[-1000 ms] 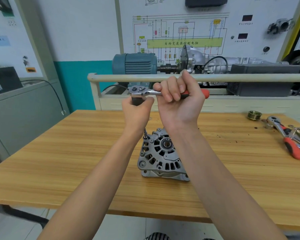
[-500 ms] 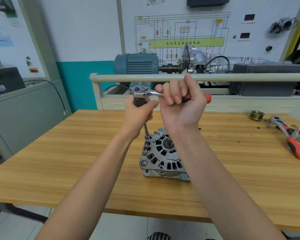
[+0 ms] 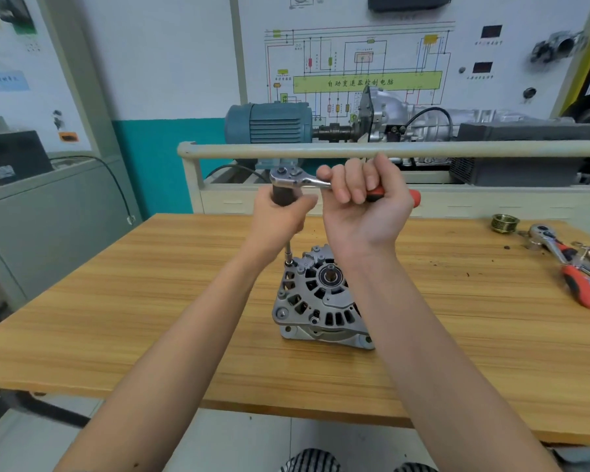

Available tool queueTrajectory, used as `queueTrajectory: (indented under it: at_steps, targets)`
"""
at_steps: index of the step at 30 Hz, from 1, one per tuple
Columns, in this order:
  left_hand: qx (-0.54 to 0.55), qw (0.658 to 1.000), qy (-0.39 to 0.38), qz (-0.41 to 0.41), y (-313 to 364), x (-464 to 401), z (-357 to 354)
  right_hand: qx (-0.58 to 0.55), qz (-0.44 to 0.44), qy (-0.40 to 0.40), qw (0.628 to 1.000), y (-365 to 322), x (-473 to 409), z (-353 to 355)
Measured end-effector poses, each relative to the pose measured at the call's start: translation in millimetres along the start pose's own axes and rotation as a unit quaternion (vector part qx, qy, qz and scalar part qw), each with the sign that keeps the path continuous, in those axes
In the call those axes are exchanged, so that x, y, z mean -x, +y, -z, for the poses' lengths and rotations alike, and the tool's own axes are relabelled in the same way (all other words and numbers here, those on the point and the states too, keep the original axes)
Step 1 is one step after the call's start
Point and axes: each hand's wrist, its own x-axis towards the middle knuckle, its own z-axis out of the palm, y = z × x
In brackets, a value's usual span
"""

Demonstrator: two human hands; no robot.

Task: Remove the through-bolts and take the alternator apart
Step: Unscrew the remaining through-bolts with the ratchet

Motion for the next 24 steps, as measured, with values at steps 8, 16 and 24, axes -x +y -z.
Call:
queueTrajectory:
  at_steps: [8,16,24]
  targets:
    - [0.07,0.994,0.084,0.019,-7.4,3.4,6.2,0.055,0.0,-0.058,0.997,16.5,7.3,1.9]
    - [0.057,0.981,0.177,0.047,-11.4,3.5,-3.4,0.025,-0.06,0.018,0.998,11.7,-5.1,-1.2]
    - [0.036,0.987,-0.154,0.001,5.9,-20.4,27.9,-0.026,-0.102,0.122,0.987,0.2,-42.0,-7.0]
